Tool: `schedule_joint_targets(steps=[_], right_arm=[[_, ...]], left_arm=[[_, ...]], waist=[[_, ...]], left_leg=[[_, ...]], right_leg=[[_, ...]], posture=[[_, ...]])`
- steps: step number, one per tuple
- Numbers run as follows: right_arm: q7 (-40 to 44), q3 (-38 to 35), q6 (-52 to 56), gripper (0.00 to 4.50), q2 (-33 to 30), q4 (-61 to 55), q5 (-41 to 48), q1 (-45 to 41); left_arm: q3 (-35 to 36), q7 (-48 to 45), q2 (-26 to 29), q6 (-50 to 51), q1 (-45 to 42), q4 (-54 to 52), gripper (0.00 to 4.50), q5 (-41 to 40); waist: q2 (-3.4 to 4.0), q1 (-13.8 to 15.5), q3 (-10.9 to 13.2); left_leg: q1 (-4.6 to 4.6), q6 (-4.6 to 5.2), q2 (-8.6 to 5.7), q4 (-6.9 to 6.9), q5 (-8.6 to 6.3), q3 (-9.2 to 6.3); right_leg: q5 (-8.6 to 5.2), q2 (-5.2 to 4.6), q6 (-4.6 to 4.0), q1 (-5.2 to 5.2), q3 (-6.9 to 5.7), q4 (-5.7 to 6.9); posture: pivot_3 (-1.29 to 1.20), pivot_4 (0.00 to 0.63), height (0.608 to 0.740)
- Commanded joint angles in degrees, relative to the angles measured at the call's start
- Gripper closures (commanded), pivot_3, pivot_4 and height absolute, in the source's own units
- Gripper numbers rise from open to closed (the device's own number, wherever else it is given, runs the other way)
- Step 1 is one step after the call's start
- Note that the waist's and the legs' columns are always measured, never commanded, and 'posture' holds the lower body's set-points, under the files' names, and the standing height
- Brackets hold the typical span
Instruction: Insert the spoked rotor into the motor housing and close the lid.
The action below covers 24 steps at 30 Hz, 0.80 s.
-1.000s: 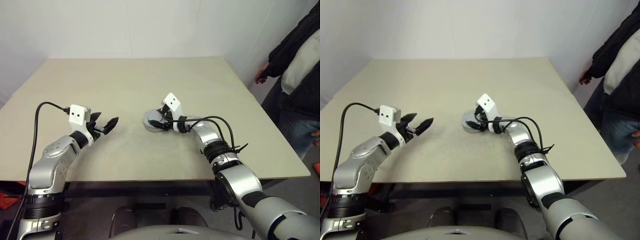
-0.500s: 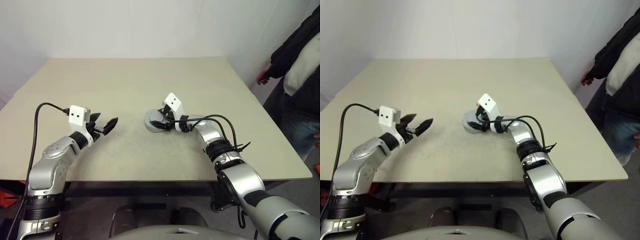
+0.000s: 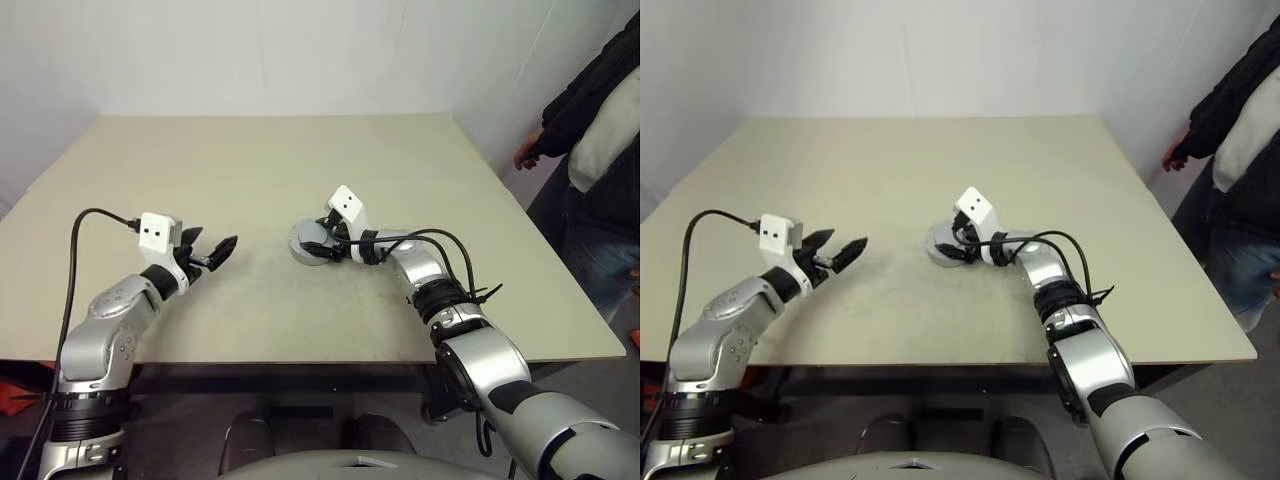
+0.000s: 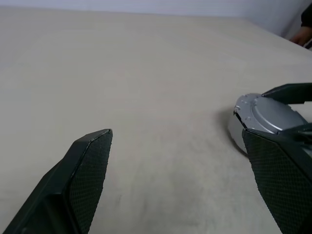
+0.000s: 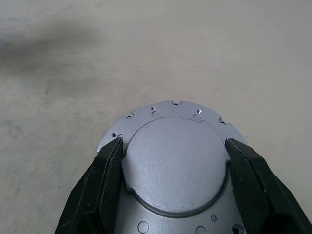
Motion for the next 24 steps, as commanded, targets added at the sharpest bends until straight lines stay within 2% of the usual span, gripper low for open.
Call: schedule_joint_targets(steps=[1, 16, 24], right_arm=[[-0.1, 1.5, 2.4, 1.30, -1.6, 1.5, -2.5, 1.9], [3.7, 4.8, 8.7, 1.30, -5.5, -2.3, -3.7, 2.7], [3.0, 5.3, 8.8, 1.30, -5.3, -1.8, -3.9, 3.0]], left_arm=[[-0.5, 1.6, -0.9, 1.8, -2.0, -2.8, 0.00, -1.1], [-0.8, 1.9, -1.0, 3.6, -1.9, -3.2, 0.00, -1.3], [1.7, 6.2, -3.9, 8.5, -4.7, -3.5, 0.00, -5.7]], waist=[[0.00, 0.0, 0.0], [0.01, 0.6, 0.0], [0.02, 0.6, 0.0]], left_leg=[[0.00, 0.00, 0.00, 0.00, 0.00, 0.00], [-0.10, 0.36, -0.03, -0.10, -0.22, 0.00], [0.05, 0.51, -0.14, -0.10, -0.32, 0.04]], right_leg=[[0.00, 0.00, 0.00, 0.00, 0.00, 0.00], [-0.01, -0.09, 0.01, 0.24, -0.01, -0.58], [-0.09, -0.27, 0.16, 0.44, -0.01, -0.60]], posture=[[0.00, 0.000, 0.740], [0.00, 0.000, 0.740], [0.00, 0.000, 0.740]])
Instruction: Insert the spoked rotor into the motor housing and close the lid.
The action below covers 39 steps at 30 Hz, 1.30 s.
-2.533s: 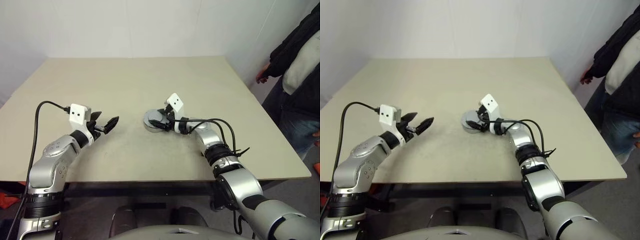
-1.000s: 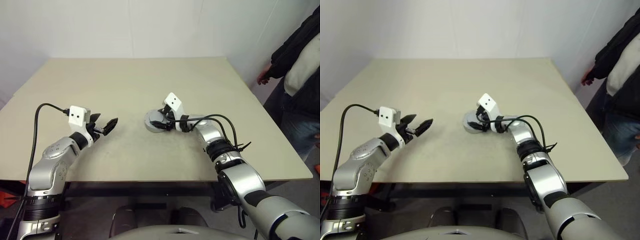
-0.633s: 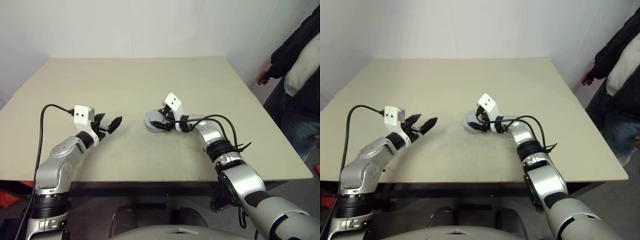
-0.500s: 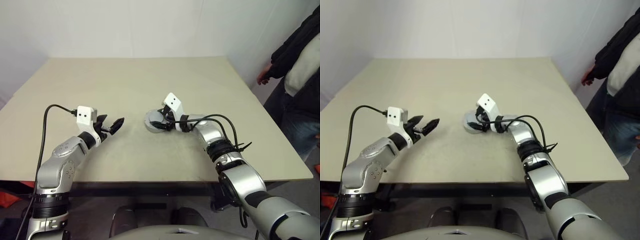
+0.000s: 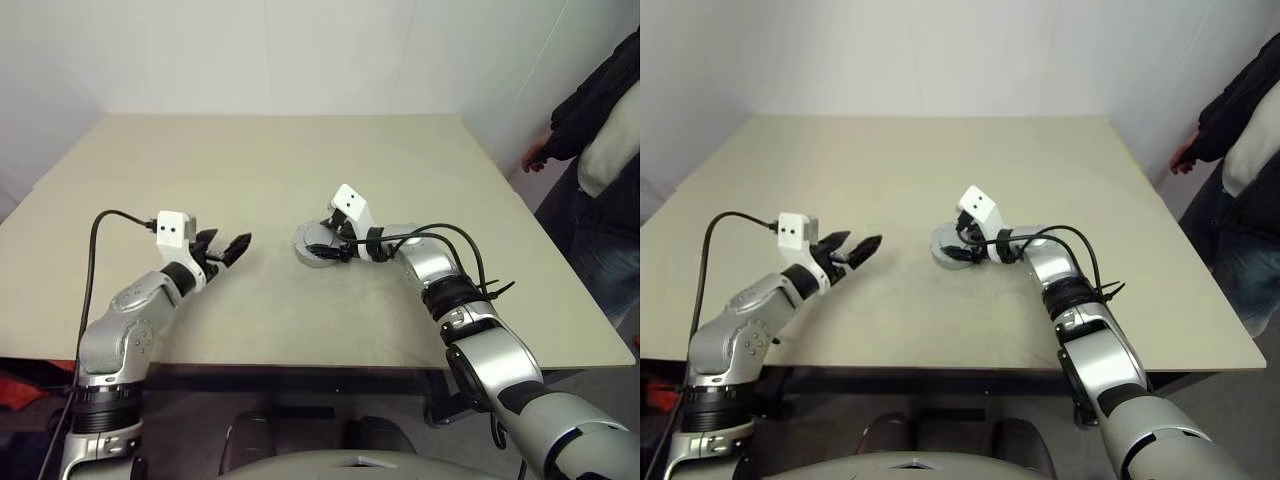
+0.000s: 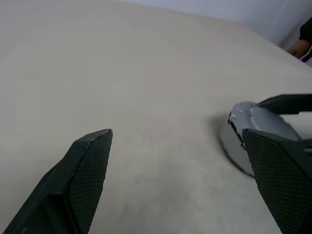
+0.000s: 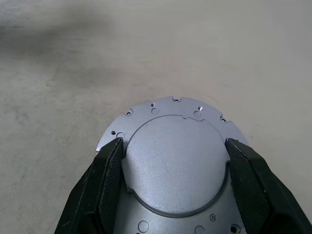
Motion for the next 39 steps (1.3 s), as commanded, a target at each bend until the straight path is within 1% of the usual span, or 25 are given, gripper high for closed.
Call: schedule_joint_targets(steps=[1, 4, 8, 11, 13, 16, 19, 20, 23, 26, 33, 36, 39], right_arm=[[-0.2, 2.5, 2.7, 1.30, -1.9, 3.5, -3.8, 2.7], [-0.2, 2.6, 2.7, 1.30, -2.1, 3.5, -3.8, 2.7], [-0.2, 2.7, 2.6, 1.30, -2.3, 3.6, -3.9, 2.7], [-0.3, 2.7, 2.5, 1.30, -2.4, 3.7, -4.0, 2.7], [-0.3, 2.8, 2.5, 1.30, -2.5, 3.6, -4.0, 2.7], [-0.3, 3.0, 2.5, 1.30, -2.6, 3.3, -4.1, 2.8], [-0.4, 3.1, 2.3, 1.30, -2.6, 3.2, -4.1, 2.9], [-0.4, 3.2, 2.3, 1.30, -2.6, 3.1, -4.1, 2.9], [-0.6, 3.2, 2.2, 1.30, -2.6, 3.0, -4.1, 3.0], [-0.7, 3.2, 2.2, 1.30, -2.7, 2.7, -4.1, 3.1], [-1.0, 3.3, 2.3, 1.30, -2.7, 2.4, -4.2, 3.3], [-1.2, 3.3, 2.6, 1.30, -2.6, 2.1, -4.2, 3.3], [-1.3, 3.3, 2.7, 1.30, -2.6, 1.8, -4.1, 3.4]], left_arm=[[2.6, 2.3, -0.4, 3.8, -2.0, -2.6, 0.00, -3.4], [3.6, 4.4, 0.0, 8.9, -3.1, -2.6, 0.00, -5.5], [4.6, 4.3, -0.5, 11.7, -4.5, -2.1, 0.00, -8.5], [5.3, 5.3, -2.4, 13.0, -6.3, -0.7, 0.00, -10.7], [6.1, 6.0, -5.3, 13.8, -9.0, 1.3, 0.00, -13.7], [6.4, 6.3, -8.3, 14.4, -11.9, 4.2, 0.00, -15.8], [6.3, 6.4, -9.9, 14.5, -13.8, 7.5, 0.62, -16.2], [6.1, 6.4, -10.1, 14.5, -14.3, 8.3, 0.91, -16.1], [6.1, 6.5, -10.8, 15.3, -16.0, 12.3, 1.95, -16.3], [5.6, 6.0, -11.4, 16.4, -17.3, 14.5, 2.89, -16.8], [6.7, 4.8, -13.6, 18.6, -20.8, 17.8, 2.89, -20.5], [6.2, 4.1, -14.4, 18.7, -22.1, 19.1, 3.50, -21.3], [6.3, 5.5, -14.9, 19.2, -23.5, 21.7, 4.47, -20.7]], waist=[[0.03, 0.0, 0.0], [0.05, 0.0, 0.0], [0.05, 0.0, 0.0], [0.05, 0.0, -0.1], [0.05, 0.1, -0.1], [0.04, 0.2, -0.1], [0.05, 0.2, -0.1], [0.05, 0.2, -0.1], [0.05, 0.2, -0.1], [0.05, 0.2, -0.1], [0.05, 0.3, -0.1], [0.05, 0.3, -0.1], [0.05, 0.3, -0.1]], left_leg=[[0.01, 0.00, 0.00, 0.00, 0.00, 0.00], [0.01, 0.00, 0.00, -0.01, 0.00, 0.00], [0.01, 0.00, 0.00, -0.01, 0.00, 0.00], [0.02, 0.01, -0.05, -0.01, -0.01, 0.00], [0.03, 0.01, -0.08, 0.00, -0.01, 0.00], [0.05, 0.02, -0.11, 0.01, -0.01, -0.01], [0.04, 0.05, -0.11, -0.01, -0.03, 0.00], [0.04, 0.07, -0.11, -0.05, -0.04, 0.01], [0.04, 0.07, -0.11, -0.15, -0.04, 0.00], [0.04, 0.07, -0.12, -0.16, -0.04, 0.00], [0.05, 0.07, -0.16, -0.17, -0.04, 0.00], [0.06, 0.07, -0.17, -0.22, -0.04, 0.01], [0.08, 0.07, -0.19, -0.25, -0.03, 0.01]], right_leg=[[0.00, 0.00, 0.00, 0.02, 0.00, 0.00], [-0.01, 0.00, 0.02, 0.03, 0.00, 0.00], [-0.02, 0.00, 0.03, 0.04, 0.00, 0.00], [-0.02, -0.05, 0.04, 0.08, -0.01, -0.02], [-0.02, -0.08, 0.04, 0.10, 0.00, -0.03], [-0.03, -0.10, 0.05, 0.17, 0.00, -0.06], [-0.08, -0.11, 0.14, 0.23, 0.00, -0.08], [-0.12, -0.11, 0.20, 0.26, 0.00, -0.08], [-0.16, -0.11, 0.28, 0.26, -0.01, -0.08], [-0.16, -0.11, 0.28, 0.27, -0.01, -0.09], [-0.17, -0.17, 0.28, 0.28, -0.01, -0.11], [-0.17, -0.17, 0.29, 0.28, -0.02, -0.11], [-0.17, -0.19, 0.30, 0.28, -0.01, -0.12]], posture=[[0.00, 0.000, 0.740], [0.00, 0.000, 0.740], [0.00, 0.000, 0.740], [0.00, 0.000, 0.740], [0.00, 0.000, 0.740], [0.00, 0.000, 0.740], [0.00, 0.000, 0.740], [0.00, 0.000, 0.740], [0.00, 0.000, 0.740], [0.00, 0.000, 0.740], [0.00, 0.000, 0.740], [0.00, 0.000, 0.740], [0.00, 0.000, 0.740]])
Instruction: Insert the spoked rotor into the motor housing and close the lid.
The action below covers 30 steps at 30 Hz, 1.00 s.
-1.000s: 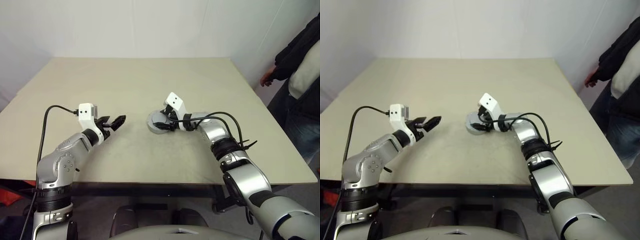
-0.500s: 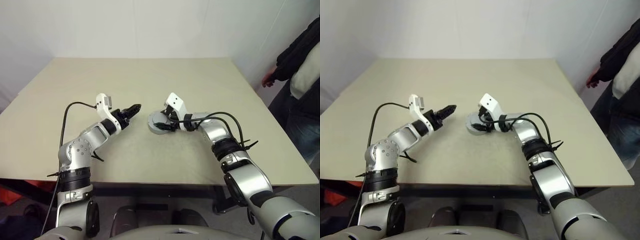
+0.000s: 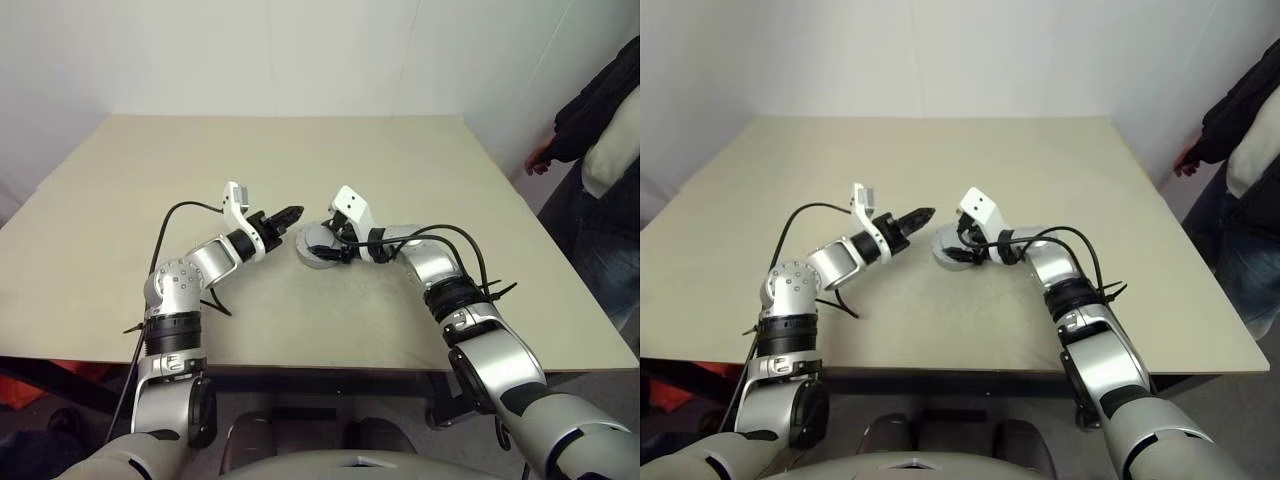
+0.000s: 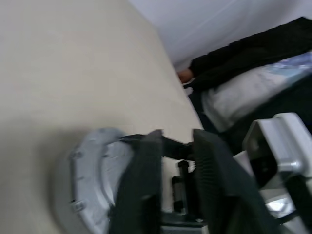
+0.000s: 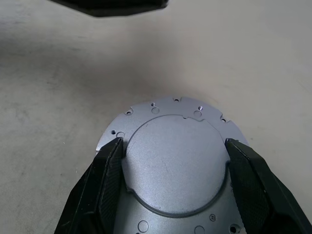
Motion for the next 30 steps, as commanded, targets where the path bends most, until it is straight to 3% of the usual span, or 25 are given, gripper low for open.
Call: schedule_joint_targets(steps=[1, 15, 30], right_arm=[[-1.2, 2.4, 2.8, 1.30, -1.7, 3.1, -4.1, 2.7], [-2.1, 2.2, 3.9, 1.30, -1.8, 1.7, -4.0, 3.3], [-1.0, 1.6, 8.2, 1.30, -2.6, -2.5, -2.8, 3.8]], left_arm=[[-0.1, 1.0, -0.1, 0.1, -2.6, 2.6, 4.47, 0.5], [1.0, 6.9, -0.7, 6.6, -4.3, 9.3, 4.47, 2.3], [6.0, 11.8, -2.5, 10.5, -3.0, 6.0, 4.47, 0.5]], waist=[[0.00, 0.0, 0.0], [0.01, -0.1, 0.0], [0.01, 0.0, 0.0]], left_leg=[[-0.01, 0.00, 0.00, -0.02, 0.00, 0.01], [0.10, -0.08, -0.17, -0.51, 0.08, 0.02], [0.03, -0.07, -0.21, -0.61, 0.08, 0.01]], right_leg=[[0.00, 0.00, 0.00, 0.00, 0.00, -0.01], [-0.08, -0.15, 0.13, -0.05, -0.01, -0.08], [-0.12, -0.19, 0.19, -0.05, -0.04, -0.22]], posture=[[0.00, 0.000, 0.740], [0.00, 0.000, 0.740], [0.00, 0.000, 0.740]])
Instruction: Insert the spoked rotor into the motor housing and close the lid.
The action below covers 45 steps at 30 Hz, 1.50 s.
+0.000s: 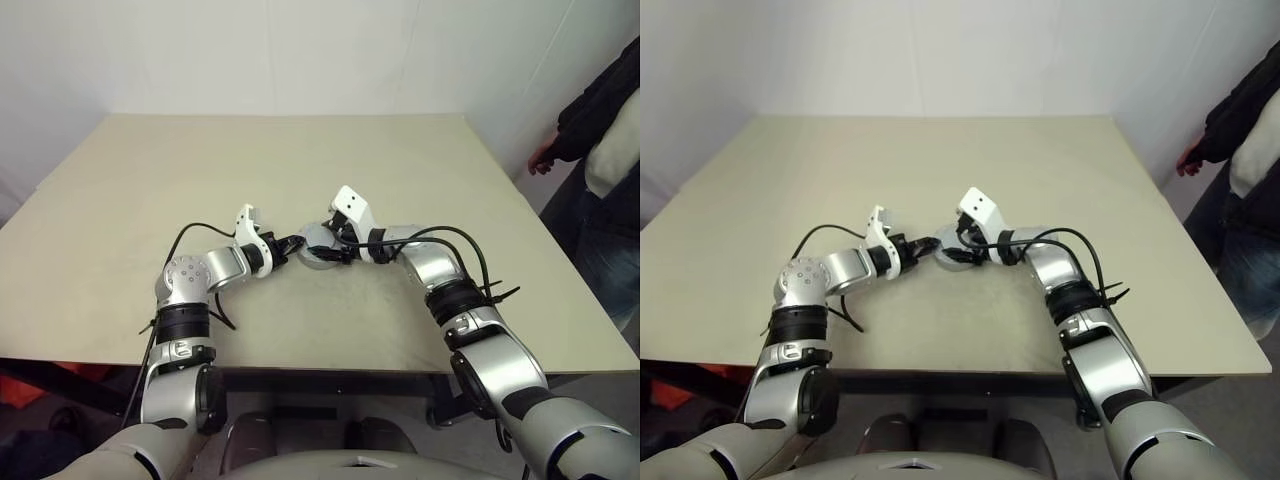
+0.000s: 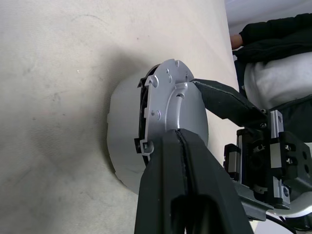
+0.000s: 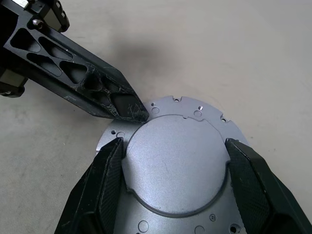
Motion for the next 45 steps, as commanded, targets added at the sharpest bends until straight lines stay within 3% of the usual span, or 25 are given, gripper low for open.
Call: schedule_joint_targets(steps=[1, 21, 32, 45], right_arm=[[-0.5, 1.4, 4.4, 1.30, -2.2, 2.0, -2.7, 2.2], [-1.0, 0.5, 9.3, 1.30, -2.7, -4.0, -1.6, 2.9], [-1.7, 0.0, 10.6, 1.30, -2.4, -5.7, -1.2, 3.4], [-2.4, -0.3, 11.4, 1.30, -2.1, -5.8, -0.9, 3.3]], left_arm=[[1.2, 0.7, -0.4, 0.5, -0.5, -2.8, 4.47, -1.6], [6.0, 8.0, -2.4, 5.3, -3.0, -1.3, 4.47, -3.1], [14.9, 20.0, -4.9, 5.0, -5.2, 7.2, 4.47, -3.3], [15.2, 22.4, -4.3, 4.6, -5.6, 8.1, 4.47, -4.1]], waist=[[0.00, 0.0, 0.0], [-0.01, 0.4, 0.0], [-0.01, 0.5, 0.0], [-0.03, 0.4, 0.0]], left_leg=[[-0.01, 0.00, 0.00, -0.02, 0.00, 0.00], [-0.20, 0.06, -0.02, -0.16, -0.03, 0.00], [-0.15, 0.09, -0.05, -0.16, -0.05, -0.03], [0.00, 0.17, -0.04, -0.25, -0.10, -0.04]], right_leg=[[0.00, 0.00, 0.01, -0.01, -0.01, -0.01], [-0.03, 0.00, 0.04, -0.10, -0.03, -0.22], [-0.03, -0.01, 0.05, 0.06, -0.09, -0.36], [-0.02, -0.06, 0.08, 0.34, -0.21, -0.73]], posture=[[0.00, 0.000, 0.740], [0.00, 0.000, 0.740], [0.00, 0.000, 0.740], [0.00, 0.000, 0.740]])
